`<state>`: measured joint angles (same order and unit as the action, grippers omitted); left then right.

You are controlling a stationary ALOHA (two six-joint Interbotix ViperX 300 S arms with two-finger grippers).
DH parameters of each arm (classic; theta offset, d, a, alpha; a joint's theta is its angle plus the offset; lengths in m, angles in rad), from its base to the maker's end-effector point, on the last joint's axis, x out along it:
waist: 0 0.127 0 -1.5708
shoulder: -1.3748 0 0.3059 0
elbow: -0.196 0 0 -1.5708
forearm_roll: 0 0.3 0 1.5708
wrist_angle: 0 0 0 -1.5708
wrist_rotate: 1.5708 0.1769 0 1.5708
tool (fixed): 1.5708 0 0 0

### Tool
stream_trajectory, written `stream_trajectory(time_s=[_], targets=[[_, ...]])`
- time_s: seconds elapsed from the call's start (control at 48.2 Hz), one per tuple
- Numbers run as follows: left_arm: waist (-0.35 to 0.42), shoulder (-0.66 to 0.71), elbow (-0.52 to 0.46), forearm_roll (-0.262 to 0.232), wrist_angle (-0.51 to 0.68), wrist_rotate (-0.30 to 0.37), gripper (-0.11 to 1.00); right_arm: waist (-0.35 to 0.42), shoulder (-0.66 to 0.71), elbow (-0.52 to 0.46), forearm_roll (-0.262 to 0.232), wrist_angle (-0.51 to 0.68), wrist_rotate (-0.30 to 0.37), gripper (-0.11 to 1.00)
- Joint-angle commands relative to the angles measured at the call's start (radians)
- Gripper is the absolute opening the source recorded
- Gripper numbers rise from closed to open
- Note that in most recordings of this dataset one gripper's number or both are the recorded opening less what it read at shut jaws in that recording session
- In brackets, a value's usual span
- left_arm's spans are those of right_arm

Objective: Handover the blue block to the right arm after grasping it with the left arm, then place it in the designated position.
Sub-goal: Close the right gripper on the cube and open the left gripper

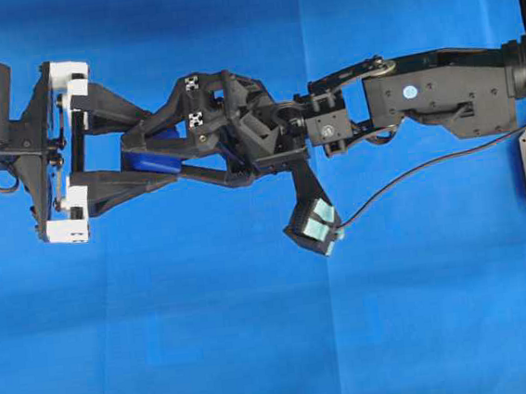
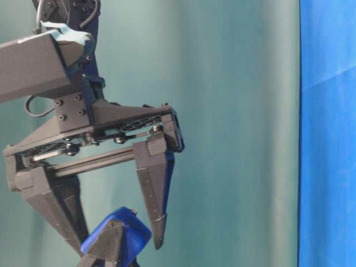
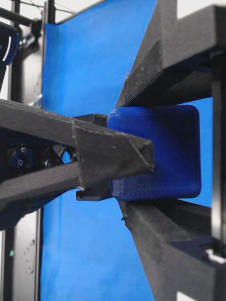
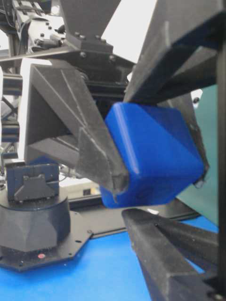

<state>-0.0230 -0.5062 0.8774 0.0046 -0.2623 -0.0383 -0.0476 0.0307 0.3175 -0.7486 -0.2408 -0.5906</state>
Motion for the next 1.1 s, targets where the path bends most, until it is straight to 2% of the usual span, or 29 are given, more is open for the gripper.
stream_trajectory(time_s=[0.0, 0.125, 0.727, 0.768, 0.872, 0.934, 1.08], targets=[[-0.003, -0.005, -0.02, 0.0, -0.018, -0.002, 0.49, 0.002, -0.014, -0.028, 0.003, 0.015, 0.005, 0.78], [-0.003, -0.005, -0.02, -0.002, -0.031, 0.0, 0.49, 0.002, -0.014, -0.037, 0.008, 0.018, 0.009, 0.46], [-0.021, -0.003, -0.02, -0.002, -0.046, -0.002, 0.49, 0.003, -0.014, -0.043, 0.012, 0.021, 0.069, 0.46], [-0.032, -0.002, -0.02, 0.0, -0.046, -0.002, 0.54, 0.003, -0.014, -0.043, 0.012, 0.021, 0.069, 0.46], [-0.043, -0.003, -0.02, 0.0, -0.046, 0.0, 0.81, 0.005, -0.012, -0.043, 0.012, 0.025, 0.069, 0.46], [-0.043, -0.005, -0.018, -0.002, -0.046, 0.0, 0.91, 0.006, -0.014, -0.043, 0.012, 0.025, 0.071, 0.46], [-0.043, -0.005, -0.018, -0.002, -0.046, 0.0, 0.92, 0.006, -0.017, -0.038, 0.012, 0.025, 0.072, 0.46]])
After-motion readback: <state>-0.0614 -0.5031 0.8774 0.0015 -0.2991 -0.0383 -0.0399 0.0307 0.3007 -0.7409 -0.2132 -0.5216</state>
